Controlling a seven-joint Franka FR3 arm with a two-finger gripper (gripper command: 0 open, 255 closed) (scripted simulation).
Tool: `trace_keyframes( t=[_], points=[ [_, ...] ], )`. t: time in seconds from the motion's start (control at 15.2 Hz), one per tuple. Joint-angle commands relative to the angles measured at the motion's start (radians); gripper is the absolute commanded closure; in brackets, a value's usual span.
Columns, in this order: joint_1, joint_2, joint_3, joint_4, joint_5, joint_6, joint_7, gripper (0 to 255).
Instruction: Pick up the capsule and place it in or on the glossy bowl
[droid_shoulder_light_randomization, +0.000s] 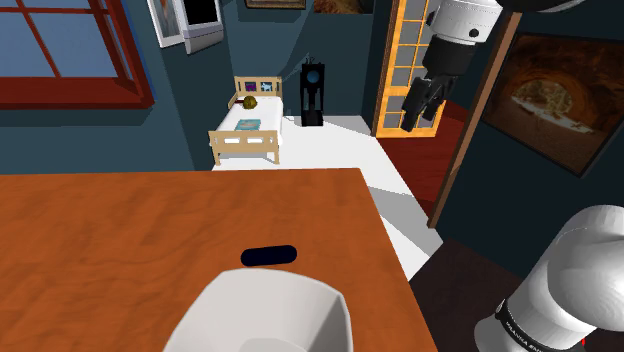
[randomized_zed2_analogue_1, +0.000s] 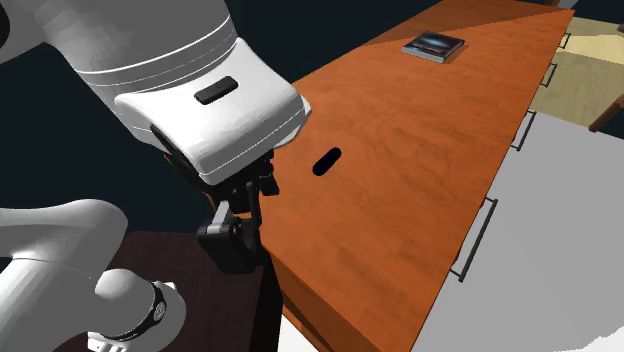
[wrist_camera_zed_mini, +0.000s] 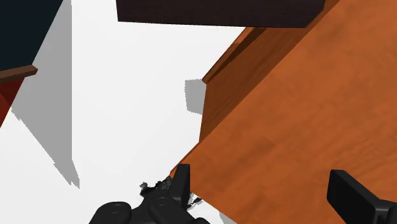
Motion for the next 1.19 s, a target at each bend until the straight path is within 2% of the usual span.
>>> trace_keyframes(
  t=[0.0,0.59,1.12],
  points=[
    [0.000,0.000,0.000,0.000,0.000,0.000,0.000,0],
    [0.097,0.230,0.135,0.057,-0.003,0.146,-0.053,0],
    [0.164,0.442,0.262,0.134,-0.051,0.246,-0.080,0]
  ],
)
